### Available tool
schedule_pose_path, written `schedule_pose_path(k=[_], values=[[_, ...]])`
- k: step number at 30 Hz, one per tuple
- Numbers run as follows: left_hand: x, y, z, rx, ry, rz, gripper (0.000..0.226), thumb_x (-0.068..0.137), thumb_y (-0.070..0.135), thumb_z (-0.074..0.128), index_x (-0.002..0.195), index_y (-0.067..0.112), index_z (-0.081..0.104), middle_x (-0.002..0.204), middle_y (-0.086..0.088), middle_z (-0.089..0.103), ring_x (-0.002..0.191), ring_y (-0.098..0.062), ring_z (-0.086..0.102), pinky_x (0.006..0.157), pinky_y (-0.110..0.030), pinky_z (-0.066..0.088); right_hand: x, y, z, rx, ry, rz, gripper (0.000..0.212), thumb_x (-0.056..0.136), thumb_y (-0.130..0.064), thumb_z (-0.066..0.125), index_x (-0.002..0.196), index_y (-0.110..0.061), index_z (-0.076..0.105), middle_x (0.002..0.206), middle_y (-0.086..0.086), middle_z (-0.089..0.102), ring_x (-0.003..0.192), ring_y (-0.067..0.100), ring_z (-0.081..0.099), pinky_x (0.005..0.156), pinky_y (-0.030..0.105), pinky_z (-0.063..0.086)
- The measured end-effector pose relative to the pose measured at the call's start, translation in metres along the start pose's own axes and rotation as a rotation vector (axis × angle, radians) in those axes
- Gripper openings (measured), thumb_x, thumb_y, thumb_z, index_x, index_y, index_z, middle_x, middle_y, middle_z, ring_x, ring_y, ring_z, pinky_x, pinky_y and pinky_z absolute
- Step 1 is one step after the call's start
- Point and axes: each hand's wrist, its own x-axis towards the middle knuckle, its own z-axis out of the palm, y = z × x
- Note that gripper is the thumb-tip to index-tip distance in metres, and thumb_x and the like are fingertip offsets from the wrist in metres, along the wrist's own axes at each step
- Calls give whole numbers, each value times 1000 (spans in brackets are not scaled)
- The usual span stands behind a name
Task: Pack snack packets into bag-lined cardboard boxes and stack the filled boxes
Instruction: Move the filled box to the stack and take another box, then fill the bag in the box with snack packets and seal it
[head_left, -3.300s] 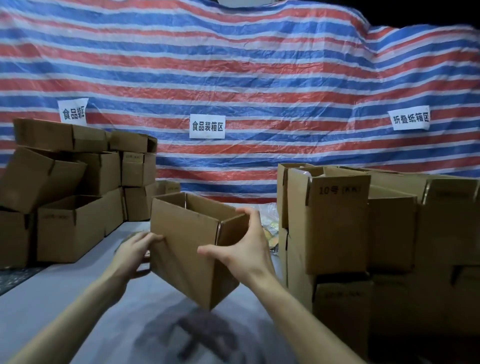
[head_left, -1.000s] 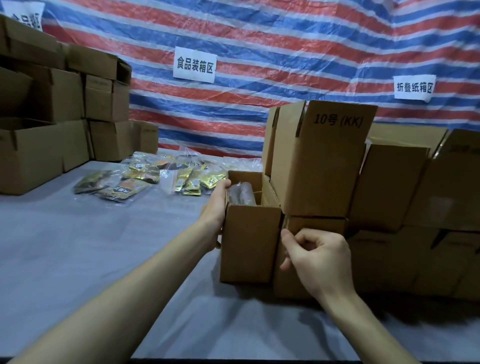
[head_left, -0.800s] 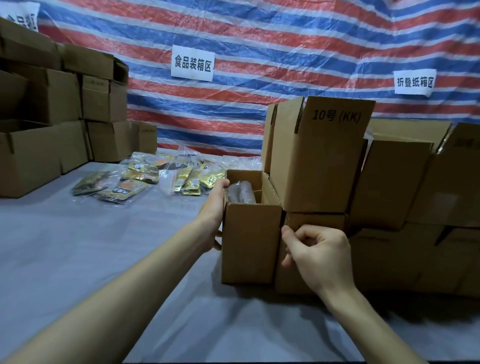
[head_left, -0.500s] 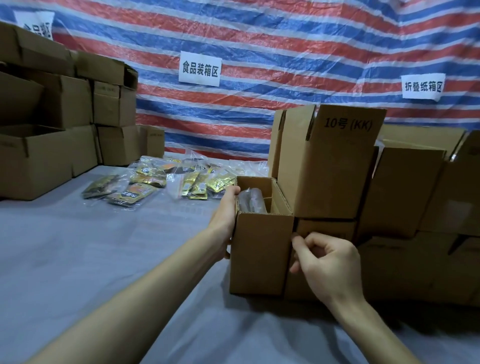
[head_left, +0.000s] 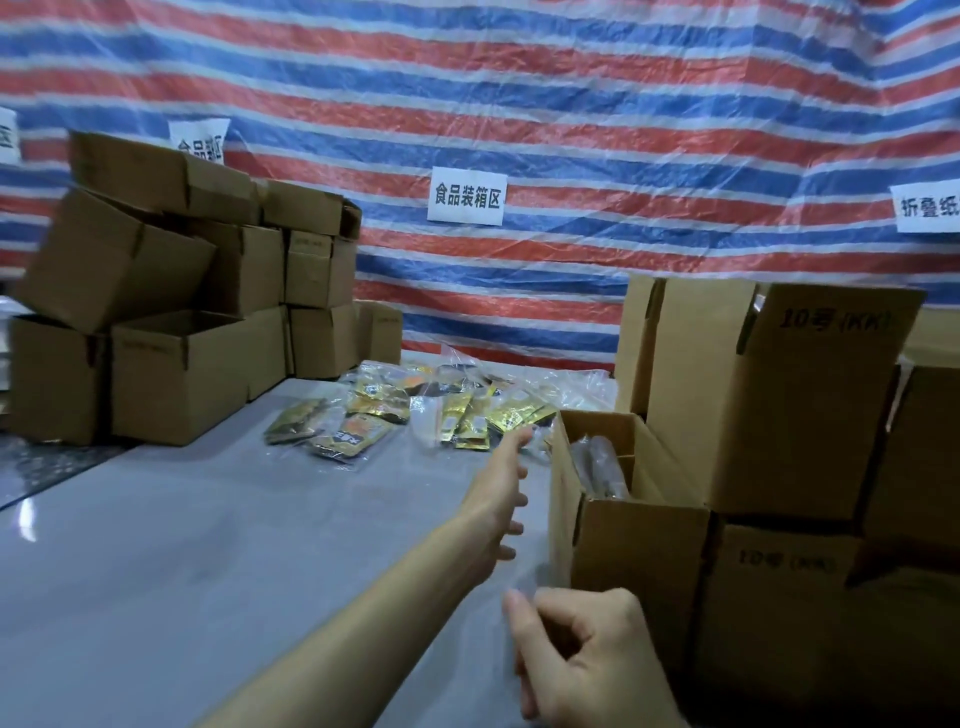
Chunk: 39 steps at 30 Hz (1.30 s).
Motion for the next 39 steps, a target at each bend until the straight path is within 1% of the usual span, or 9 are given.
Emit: schedule_pose_path(k=[5,7,8,11,14,22,27,33,39], values=[[11,-13,-75,-111,202,126,27,99,25,57,90,3,67,80,-9,70,69,-21,64,69,-32,53,48,-35,57,198,-63,-36,54,87,-53,46,60,-9,62,44,1,60,43,16,59,59,44,54],[11,-25,-110,-104,280,162,39,99,10,50,62,8,60,51,-5,56,42,-16,51,44,-21,42,75,-48,81,289,-37,-24,50,88,-47,50,55,-11,62,42,3,58,43,19,60,57,44,55],[10,-32,-126,-96,315,173,44,99,5,47,56,10,56,44,-5,48,38,-17,44,41,-19,34,91,-55,93,331,-25,-13,49,89,-42,52,52,-12,62,42,4,58,43,21,60,55,42,55],[9,-44,-169,-72,440,172,26,93,-2,60,68,7,62,59,-8,59,54,-22,53,51,-26,37,144,-74,119,476,-29,35,52,97,-27,57,47,-12,62,45,7,61,41,19,61,49,29,50],[17,-43,-212,-57,596,204,12,82,-2,78,79,4,67,69,-11,66,58,-22,58,46,-23,41,192,-91,130,617,-67,109,48,99,-21,56,52,-11,62,52,13,65,46,24,62,48,26,48],[67,7,-332,574,1060,466,38,87,33,77,119,29,57,114,-1,51,100,-23,57,79,-36,47,240,-73,146,678,-85,168,42,98,-16,58,58,-3,65,60,23,67,46,23,61,42,19,45],[99,73,-375,839,1369,612,64,86,33,76,141,30,44,140,-17,38,129,-39,43,108,-54,38,250,-61,148,611,-65,160,41,95,-15,58,55,-5,64,56,18,67,46,23,62,42,20,44],[110,168,-401,973,1551,676,89,80,27,85,151,36,31,165,-25,3,151,-49,11,121,-59,14,260,-53,138,615,23,157,44,96,-17,59,55,-3,63,53,14,66,45,24,62,49,27,47],[122,196,-432,1031,1525,469,64,81,23,85,138,25,56,166,-28,4,152,-50,3,120,-66,9,260,-53,135,593,58,150,45,96,-20,58,55,-2,62,51,11,66,47,23,64,60,37,56]])
